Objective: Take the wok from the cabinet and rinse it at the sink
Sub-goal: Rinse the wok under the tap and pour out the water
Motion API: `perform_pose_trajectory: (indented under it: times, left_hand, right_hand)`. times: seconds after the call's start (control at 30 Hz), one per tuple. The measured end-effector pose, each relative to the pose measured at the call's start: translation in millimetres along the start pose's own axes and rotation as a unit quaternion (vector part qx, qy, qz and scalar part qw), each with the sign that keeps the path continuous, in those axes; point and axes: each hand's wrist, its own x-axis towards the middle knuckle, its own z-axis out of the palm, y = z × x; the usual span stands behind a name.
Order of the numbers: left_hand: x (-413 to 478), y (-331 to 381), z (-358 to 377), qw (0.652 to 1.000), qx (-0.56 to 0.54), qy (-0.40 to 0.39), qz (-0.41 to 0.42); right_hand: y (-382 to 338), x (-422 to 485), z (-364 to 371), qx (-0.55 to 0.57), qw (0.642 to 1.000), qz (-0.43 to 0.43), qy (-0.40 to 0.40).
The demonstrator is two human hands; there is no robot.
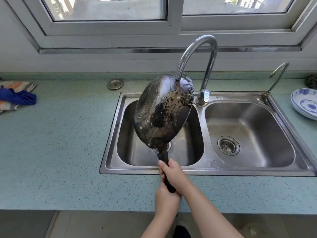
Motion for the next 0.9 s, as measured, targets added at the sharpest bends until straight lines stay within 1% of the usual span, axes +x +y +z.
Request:
perform_pose_trajectory:
  times: [0.1, 0.27, 0.37, 0.47, 0.63, 0.9]
  left_hand:
    - [-2, -1, -4, 1.000, -0.001, -0.002, 0.004]
    - [-6, -8, -8, 1.000, -0.004, -0.007, 0.001]
    - [-10, -14, -9, 1.000, 0.006, -0.010, -0.007]
    - [-14, -18, -15, 1.000, 0.011, -0.011, -0.019]
    - [-17, -15, -27, 1.000, 0.013, -0.016, -0.003]
    - [-10, -16, -35, 0.999, 0.005, -0.026, -0.018]
  right_hand:
    - [1, -1, 3, -0.025, 1.000, -0.004, 0.009]
    - [5, -8, 7, -0.022, 1.000, -0.001, 0.018]
    - [7, -13, 11, -0.020, 1.000, -0.004, 0.017]
    - [10, -18, 17, -0.041, 0.999, -0.002, 0.011]
    - [5, -17, 27, -0.044, 0.999, -0.007, -0.001]
    - [5, -9, 33, -0.086, 0.996, 0.004, 0.014]
